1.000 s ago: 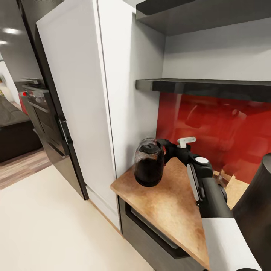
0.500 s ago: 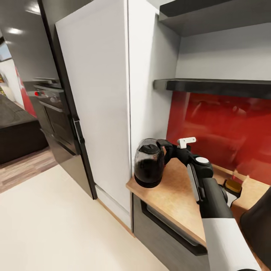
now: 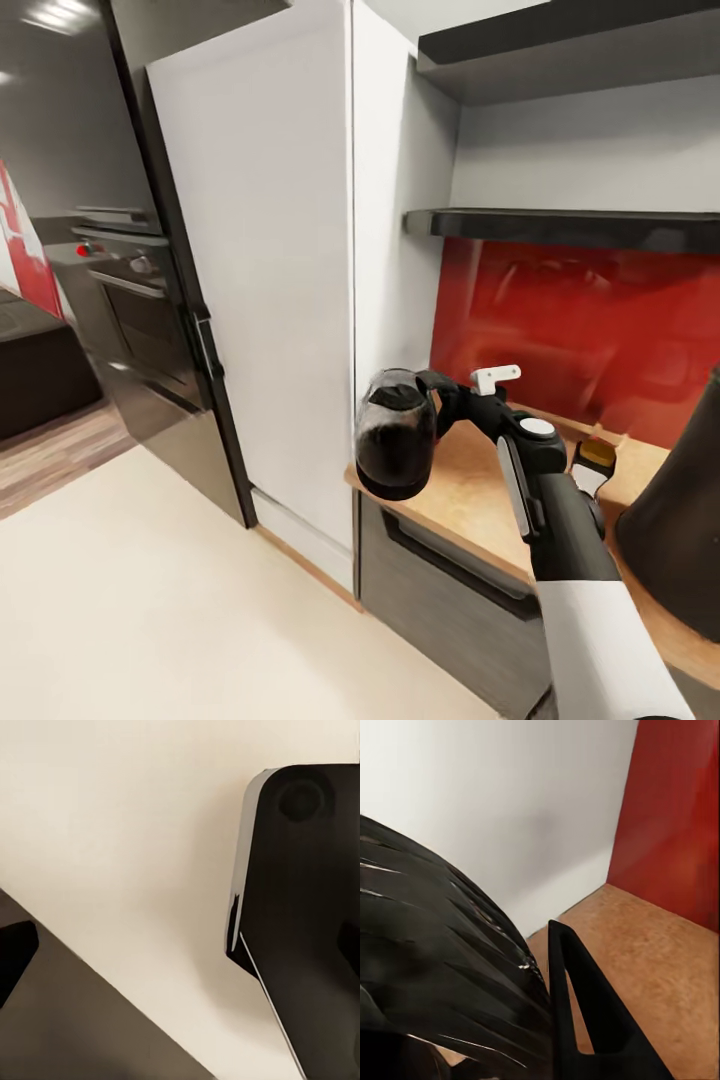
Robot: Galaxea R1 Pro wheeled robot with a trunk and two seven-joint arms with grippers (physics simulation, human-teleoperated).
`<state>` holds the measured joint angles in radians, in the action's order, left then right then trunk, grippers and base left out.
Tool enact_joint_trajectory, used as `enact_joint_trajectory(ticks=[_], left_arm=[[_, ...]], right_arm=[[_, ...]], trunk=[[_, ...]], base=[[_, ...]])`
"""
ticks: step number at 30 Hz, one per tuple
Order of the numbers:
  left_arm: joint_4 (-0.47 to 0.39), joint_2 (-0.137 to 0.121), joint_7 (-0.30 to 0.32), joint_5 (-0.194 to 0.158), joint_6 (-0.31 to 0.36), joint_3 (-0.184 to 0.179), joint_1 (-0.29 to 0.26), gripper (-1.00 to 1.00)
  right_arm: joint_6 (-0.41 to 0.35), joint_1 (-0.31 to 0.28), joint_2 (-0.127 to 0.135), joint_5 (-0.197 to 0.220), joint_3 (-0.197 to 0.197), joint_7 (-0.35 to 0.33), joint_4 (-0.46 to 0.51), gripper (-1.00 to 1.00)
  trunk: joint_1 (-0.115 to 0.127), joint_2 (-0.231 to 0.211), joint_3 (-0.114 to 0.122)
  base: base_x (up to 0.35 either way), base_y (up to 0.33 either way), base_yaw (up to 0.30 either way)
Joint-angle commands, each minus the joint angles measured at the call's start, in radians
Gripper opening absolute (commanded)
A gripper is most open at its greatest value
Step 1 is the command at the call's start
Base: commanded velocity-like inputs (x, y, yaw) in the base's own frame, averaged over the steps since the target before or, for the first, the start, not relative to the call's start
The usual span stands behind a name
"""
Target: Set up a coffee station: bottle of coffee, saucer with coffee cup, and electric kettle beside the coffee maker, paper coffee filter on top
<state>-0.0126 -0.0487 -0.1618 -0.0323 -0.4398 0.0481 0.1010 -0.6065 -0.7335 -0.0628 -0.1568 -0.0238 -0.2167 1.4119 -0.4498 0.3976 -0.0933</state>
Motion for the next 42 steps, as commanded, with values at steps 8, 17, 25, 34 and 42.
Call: enact_joint_trajectory(ticks=[8, 17, 25, 34, 42], left_arm=[[-0.001, -0.001, 0.002, -0.003, -0.002, 0.004, 0.0, 1.0], [-0.001, 0.0, 0.002, -0.003, -0.002, 0.005, 0.0, 1.0], [-0.001, 0.0, 0.002, -0.003, -0.002, 0.006, 0.0, 1.0], [-0.001, -0.002, 0.001, -0.005, -0.002, 0.006, 0.0, 1.0], [-0.001, -0.002, 0.0, -0.01, -0.002, 0.007, 0.0, 1.0]], right_arm=[[-0.004, 0.0, -0.002, -0.009, -0.002, -0.009, -0.002, -1.0], [-0.004, 0.0, -0.002, -0.009, -0.002, -0.009, -0.004, -1.0], [-0.004, 0.0, -0.002, -0.009, -0.002, -0.009, -0.004, -1.0], [-0.004, 0.0, -0.002, -0.009, -0.002, -0.009, -0.005, -1.0], [-0.004, 0.0, -0.002, -0.009, -0.002, -0.009, -0.005, -1.0]], trunk=[[0.0, 0.002, -0.002], [0.0, 0.002, -0.002], [0.0, 0.002, -0.002], [0.0, 0.002, -0.002], [0.0, 0.002, -0.002]], base=[[-0.127, 0.118, -0.292], [-0.002, 0.074, -0.294], [0.0, 0.291, -0.295], [0.0, 0.287, -0.295], [0.0, 0.225, -0.295]])
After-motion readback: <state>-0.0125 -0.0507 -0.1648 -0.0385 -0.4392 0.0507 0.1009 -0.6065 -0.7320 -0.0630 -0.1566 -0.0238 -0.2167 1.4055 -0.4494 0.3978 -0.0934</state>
